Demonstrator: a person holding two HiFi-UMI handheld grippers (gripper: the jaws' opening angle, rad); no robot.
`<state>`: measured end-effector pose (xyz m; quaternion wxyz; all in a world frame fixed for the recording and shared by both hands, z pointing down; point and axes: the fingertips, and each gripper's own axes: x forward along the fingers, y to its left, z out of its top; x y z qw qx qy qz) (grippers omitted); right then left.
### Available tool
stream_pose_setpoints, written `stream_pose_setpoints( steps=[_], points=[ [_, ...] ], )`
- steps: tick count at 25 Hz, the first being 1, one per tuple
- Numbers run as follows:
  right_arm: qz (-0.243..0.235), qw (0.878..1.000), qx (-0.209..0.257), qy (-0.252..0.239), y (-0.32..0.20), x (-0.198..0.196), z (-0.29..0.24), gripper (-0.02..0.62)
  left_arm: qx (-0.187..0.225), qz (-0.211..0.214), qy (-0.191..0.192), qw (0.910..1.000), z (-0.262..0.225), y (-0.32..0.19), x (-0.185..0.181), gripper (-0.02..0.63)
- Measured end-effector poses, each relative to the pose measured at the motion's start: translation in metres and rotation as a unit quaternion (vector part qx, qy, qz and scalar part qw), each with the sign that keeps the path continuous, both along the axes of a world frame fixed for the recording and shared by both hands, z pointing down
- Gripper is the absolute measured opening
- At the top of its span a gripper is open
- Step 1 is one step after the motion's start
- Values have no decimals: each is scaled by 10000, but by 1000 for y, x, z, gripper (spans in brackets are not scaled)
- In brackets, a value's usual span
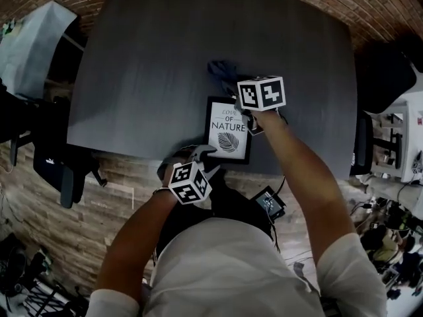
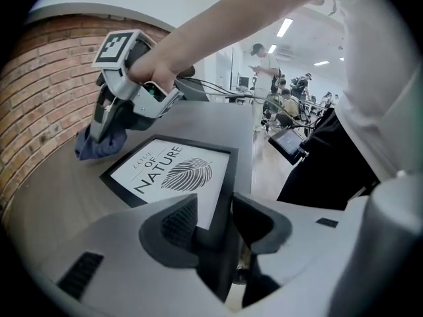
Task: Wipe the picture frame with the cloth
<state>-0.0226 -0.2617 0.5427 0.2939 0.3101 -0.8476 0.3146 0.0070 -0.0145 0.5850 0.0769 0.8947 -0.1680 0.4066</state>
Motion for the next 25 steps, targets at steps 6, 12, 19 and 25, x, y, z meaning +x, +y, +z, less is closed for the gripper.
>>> stream_pose_setpoints(
  steps=[6,12,19,25],
  points=[
    [-473,9988,45,-67,9,-49,7,118,17,30,4,10000,-2,1,1,170],
    [-517,9986,47,141,14,-60,24,118,48,-23,-3,10000,0,2,-1,170],
    [-620,9977,62,251,20,-42,23,115,9,-169,29,9999,0,0,-3,172],
    [-523,9977,54,421,20,-13,24,114,-33,-204,38,9998,1,0,-2,172]
  ],
)
